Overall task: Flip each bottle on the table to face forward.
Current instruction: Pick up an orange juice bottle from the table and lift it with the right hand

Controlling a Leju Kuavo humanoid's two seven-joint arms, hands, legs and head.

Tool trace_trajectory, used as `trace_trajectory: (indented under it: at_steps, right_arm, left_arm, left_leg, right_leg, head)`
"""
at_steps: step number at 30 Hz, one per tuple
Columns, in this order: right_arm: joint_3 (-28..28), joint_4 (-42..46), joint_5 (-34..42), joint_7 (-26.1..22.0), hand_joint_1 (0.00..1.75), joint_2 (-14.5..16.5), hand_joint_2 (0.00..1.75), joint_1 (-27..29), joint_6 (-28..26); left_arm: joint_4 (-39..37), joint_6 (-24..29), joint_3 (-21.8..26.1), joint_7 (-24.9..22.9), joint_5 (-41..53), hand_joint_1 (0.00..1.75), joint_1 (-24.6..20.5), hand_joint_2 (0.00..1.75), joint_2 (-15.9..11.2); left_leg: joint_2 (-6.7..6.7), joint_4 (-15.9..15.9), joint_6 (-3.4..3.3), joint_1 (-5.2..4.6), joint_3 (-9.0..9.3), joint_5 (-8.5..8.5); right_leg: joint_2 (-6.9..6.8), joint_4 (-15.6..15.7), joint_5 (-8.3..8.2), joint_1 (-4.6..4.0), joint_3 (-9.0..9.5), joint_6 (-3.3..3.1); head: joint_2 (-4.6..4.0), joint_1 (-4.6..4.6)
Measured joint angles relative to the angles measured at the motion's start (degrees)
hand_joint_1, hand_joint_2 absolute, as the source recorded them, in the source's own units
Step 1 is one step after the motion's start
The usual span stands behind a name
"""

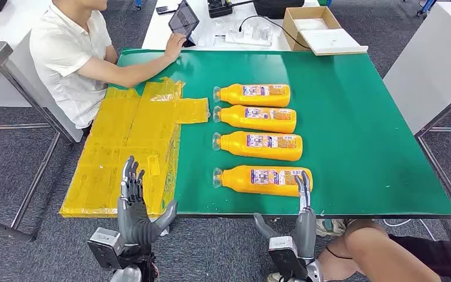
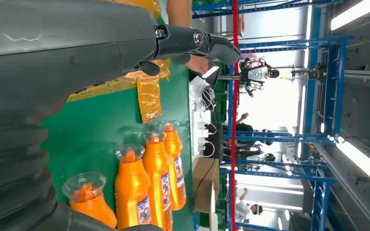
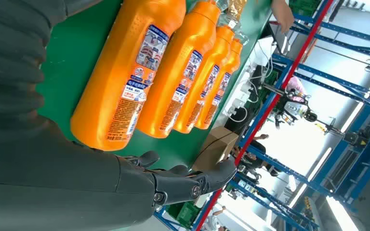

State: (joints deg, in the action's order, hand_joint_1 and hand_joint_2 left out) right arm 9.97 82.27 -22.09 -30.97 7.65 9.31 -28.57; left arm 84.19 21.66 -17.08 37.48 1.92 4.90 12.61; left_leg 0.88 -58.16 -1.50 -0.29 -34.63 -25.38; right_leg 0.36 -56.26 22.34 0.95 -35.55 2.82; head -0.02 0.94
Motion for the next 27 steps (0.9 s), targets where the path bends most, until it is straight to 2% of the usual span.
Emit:
trace_trajectory:
  at_steps: [17,27]
  right_arm:
    - [0.02,-0.02,-0.4,0.19,0.0,-0.07,1.75,0.33,-0.51]
    - [-1.09,-0.1,-7.32,3.99,0.0,-2.5,1.75,-0.77,-1.66]
  left_arm:
    - [-0.04,0.5,0.11,-0.23,0.48,0.0,0.05,1.75,0.02]
    - [-0.04,1.07,0.31,-0.23,0.89,0.0,0.27,1.75,0.02]
  left_leg:
    - [0.0,0.0,0.0,0.0,0.0,0.0]
    - [0.0,0.0,0.0,-0.01,0.01,0.0]
  right_leg:
    - [0.0,0.0,0.0,0.0,-0.01,0.0]
    - [0.0,0.01,0.0,0.0,0.01,0.01]
  head:
    - [0.01,-0.01]
    - [0.0,-0.01]
